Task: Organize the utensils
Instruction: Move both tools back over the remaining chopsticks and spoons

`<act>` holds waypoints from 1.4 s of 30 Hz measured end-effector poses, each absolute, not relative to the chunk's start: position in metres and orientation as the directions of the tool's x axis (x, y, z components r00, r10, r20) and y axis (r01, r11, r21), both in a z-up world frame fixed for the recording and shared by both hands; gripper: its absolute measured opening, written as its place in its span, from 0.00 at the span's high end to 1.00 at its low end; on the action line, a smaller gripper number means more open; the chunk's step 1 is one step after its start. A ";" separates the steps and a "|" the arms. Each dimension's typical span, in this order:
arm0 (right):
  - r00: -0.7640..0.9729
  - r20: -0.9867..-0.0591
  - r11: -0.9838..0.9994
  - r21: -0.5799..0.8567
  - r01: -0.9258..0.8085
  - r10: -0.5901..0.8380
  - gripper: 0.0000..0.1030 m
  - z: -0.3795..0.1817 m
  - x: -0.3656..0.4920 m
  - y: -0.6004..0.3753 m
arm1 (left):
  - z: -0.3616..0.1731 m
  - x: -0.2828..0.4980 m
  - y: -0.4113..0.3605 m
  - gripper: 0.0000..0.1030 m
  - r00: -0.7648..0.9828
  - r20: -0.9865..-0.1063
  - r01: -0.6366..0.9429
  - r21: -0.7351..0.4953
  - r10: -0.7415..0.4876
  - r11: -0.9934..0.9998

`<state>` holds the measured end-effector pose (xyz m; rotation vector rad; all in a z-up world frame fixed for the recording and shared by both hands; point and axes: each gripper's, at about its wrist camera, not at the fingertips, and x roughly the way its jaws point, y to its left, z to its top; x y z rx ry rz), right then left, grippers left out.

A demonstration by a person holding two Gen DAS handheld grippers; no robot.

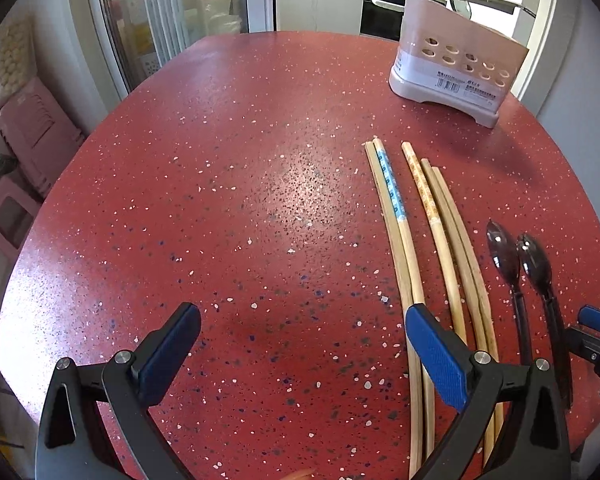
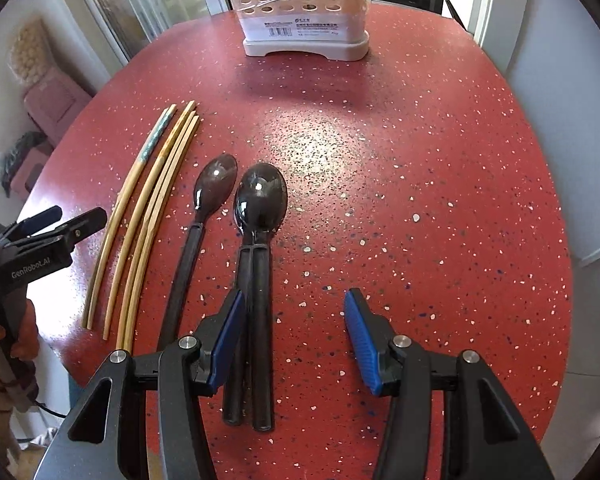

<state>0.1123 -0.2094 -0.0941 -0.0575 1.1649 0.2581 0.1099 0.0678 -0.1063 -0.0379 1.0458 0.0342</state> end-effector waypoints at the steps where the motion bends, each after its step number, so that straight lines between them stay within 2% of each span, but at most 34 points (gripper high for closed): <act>1: 0.371 -0.914 0.969 0.082 -0.233 0.167 0.46 -0.095 0.112 -0.208 | -0.107 0.110 0.068 0.00 0.502 -0.865 -0.046 -0.016 0.009 0.999; 10: 0.382 -0.911 0.972 0.076 -0.223 0.159 0.46 -0.094 0.112 -0.210 | -0.104 0.109 0.071 0.00 0.509 -0.860 -0.047 -0.051 -0.020 0.998; 26: 0.395 -0.912 0.965 0.006 -0.262 0.113 0.46 -0.094 0.111 -0.199 | -0.108 0.115 0.072 0.00 0.512 -0.859 -0.032 -0.018 0.001 0.999; 30: 0.401 -0.912 0.974 -0.006 -0.227 0.088 0.46 -0.094 0.115 -0.205 | -0.109 0.118 0.075 0.00 0.501 -0.865 -0.043 0.008 0.028 0.999; 37: 0.396 -0.915 0.980 0.001 -0.201 0.082 0.46 -0.093 0.121 -0.220 | -0.104 0.115 0.073 0.00 0.521 -0.853 -0.029 -0.050 -0.028 0.998; 42: 0.401 -0.913 0.980 -0.006 -0.201 0.077 0.46 -0.094 0.120 -0.220 | -0.108 0.114 0.065 0.00 0.508 -0.861 -0.002 0.007 0.007 1.000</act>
